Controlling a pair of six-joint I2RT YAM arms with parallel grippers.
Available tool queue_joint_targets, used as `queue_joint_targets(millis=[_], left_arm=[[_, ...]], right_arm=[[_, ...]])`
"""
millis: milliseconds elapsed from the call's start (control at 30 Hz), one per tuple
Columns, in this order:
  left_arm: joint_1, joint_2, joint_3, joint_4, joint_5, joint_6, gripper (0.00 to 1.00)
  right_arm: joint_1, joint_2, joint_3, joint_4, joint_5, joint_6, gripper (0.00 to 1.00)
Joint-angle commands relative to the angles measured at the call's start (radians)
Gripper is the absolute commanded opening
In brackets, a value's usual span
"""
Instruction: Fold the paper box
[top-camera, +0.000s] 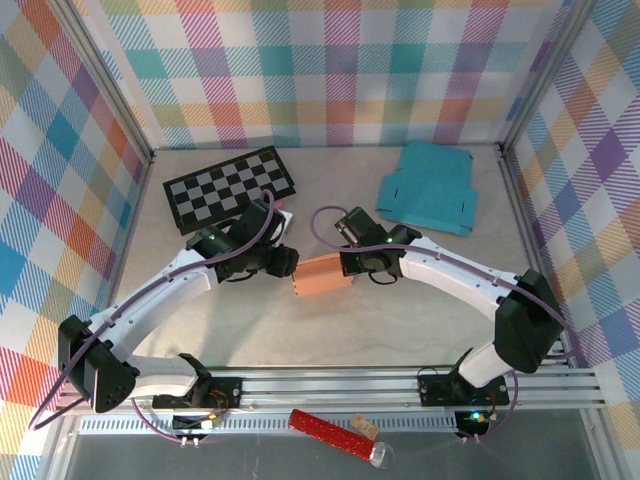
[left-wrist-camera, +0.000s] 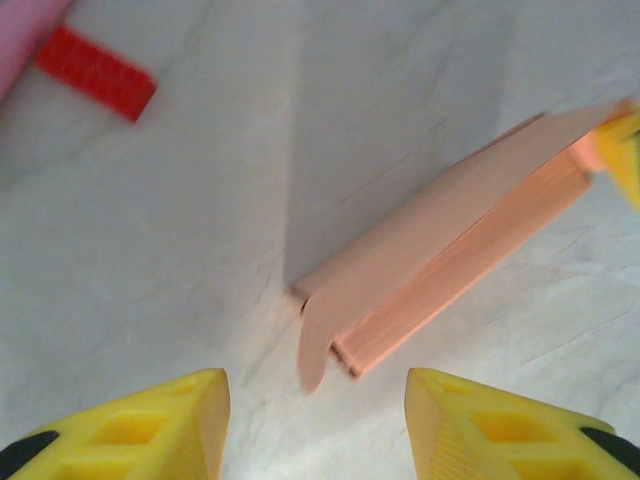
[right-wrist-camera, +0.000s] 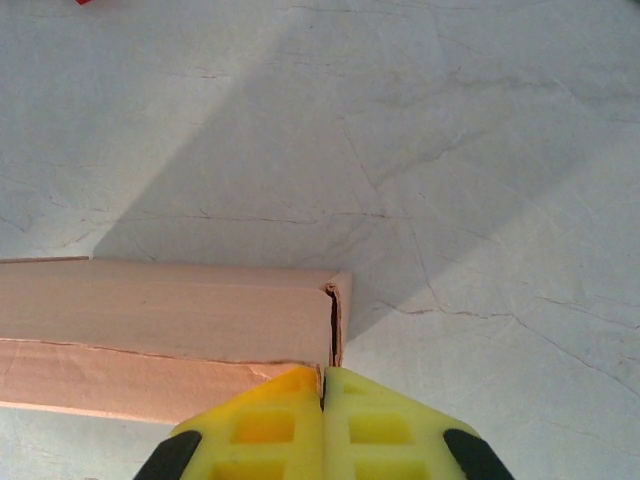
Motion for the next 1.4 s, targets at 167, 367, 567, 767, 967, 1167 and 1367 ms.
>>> queue_joint_targets(millis=[167,367,567,767,967,1167,1367], left_arm=[[0.01,-0.002,-0.005,-0.125,0.029,-0.099,0.47],[0.01,0.112,0.059,-0.098,0.046,-0.079,0.42],[0.01,0.178,0.094,-0.074,0.031,-0.044,0.34],[0.01,0.192,0.082,-0.055,0.047,-0.034,0.22],[0.01,0.201,0.064,-0.039,0.059,-0.034,0.21],[0.01,0.208,0.057,-0.027,0.056,-0.033,0.17],[0.01,0.208,0.044,-0.025,0.051,-0.03,0.18]], right_arm=[[0.009,0.02,0.036,-0.047,0.01,0.034,0.0],[0.009,0.022,0.041,-0.052,0.009,0.037,0.0],[0.009,0.023,0.041,-0.05,0.001,0.04,0.0],[0.009,0.023,0.042,-0.056,0.001,0.04,0.0],[0.009,0.023,0.042,-0.056,-0.004,0.04,0.0],[0.009,0.025,0.041,-0.059,-0.004,0.04,0.0],[0.009,0.025,0.039,-0.058,-0.004,0.046,0.0]])
